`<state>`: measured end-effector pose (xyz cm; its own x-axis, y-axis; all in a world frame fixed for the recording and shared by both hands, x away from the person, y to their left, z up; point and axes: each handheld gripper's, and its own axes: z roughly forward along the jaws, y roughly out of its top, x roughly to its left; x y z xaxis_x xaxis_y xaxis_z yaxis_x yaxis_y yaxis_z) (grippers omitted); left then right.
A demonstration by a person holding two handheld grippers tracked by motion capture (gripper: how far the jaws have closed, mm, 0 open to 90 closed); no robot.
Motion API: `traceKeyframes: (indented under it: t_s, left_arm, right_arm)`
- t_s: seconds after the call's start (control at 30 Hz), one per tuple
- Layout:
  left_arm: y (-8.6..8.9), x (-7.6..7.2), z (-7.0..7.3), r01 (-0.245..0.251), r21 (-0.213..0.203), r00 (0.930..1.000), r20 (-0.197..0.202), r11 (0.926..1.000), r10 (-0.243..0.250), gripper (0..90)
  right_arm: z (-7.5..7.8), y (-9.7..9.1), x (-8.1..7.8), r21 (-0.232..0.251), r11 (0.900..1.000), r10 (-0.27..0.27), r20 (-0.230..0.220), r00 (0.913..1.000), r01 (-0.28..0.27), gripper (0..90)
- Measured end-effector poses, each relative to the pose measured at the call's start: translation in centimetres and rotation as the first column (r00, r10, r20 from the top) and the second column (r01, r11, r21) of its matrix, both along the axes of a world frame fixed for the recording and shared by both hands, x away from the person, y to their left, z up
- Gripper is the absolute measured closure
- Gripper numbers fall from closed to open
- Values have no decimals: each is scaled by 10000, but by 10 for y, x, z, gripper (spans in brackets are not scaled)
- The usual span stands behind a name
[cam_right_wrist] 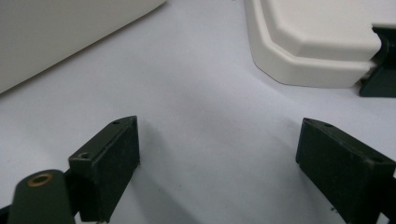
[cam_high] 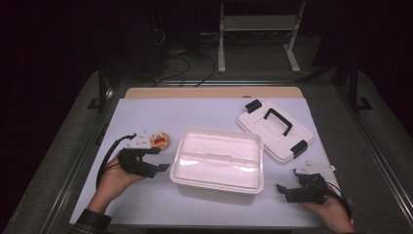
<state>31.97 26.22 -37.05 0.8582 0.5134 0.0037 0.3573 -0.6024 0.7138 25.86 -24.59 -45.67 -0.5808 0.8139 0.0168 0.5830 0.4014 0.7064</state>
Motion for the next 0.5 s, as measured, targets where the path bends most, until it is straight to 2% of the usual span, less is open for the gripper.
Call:
traceKeyframes:
  t_s: [0.13,0.17,0.3,0.33,0.37,0.5]
  left_arm:
    - [1,2,15,286,6,9996,-26,9996,-286,286]
    - [1,2,15,286,6,9996,-26,9996,-286,285]
    - [-1,4,32,625,72,9980,-12,9980,-625,279]
    - [-1,4,32,625,72,9980,-12,9980,-625,279]
    - [-3,5,39,768,10,9970,18,9970,-768,279]
    - [-10,7,53,1131,52,9936,63,9936,-1131,273]
  right_arm:
    - [-1,-1,0,62,10000,-15,17,10000,15,125]
    - [-1,-1,0,62,10000,-15,17,10000,15,125]
    - [-1,-1,0,77,10000,-18,28,10000,17,125]
    - [-1,-1,-1,79,10000,-20,29,10000,20,125]
    - [-1,-1,-1,78,10000,-18,34,10000,18,125]
    - [-1,-1,-1,82,10000,-19,32,10000,19,125]
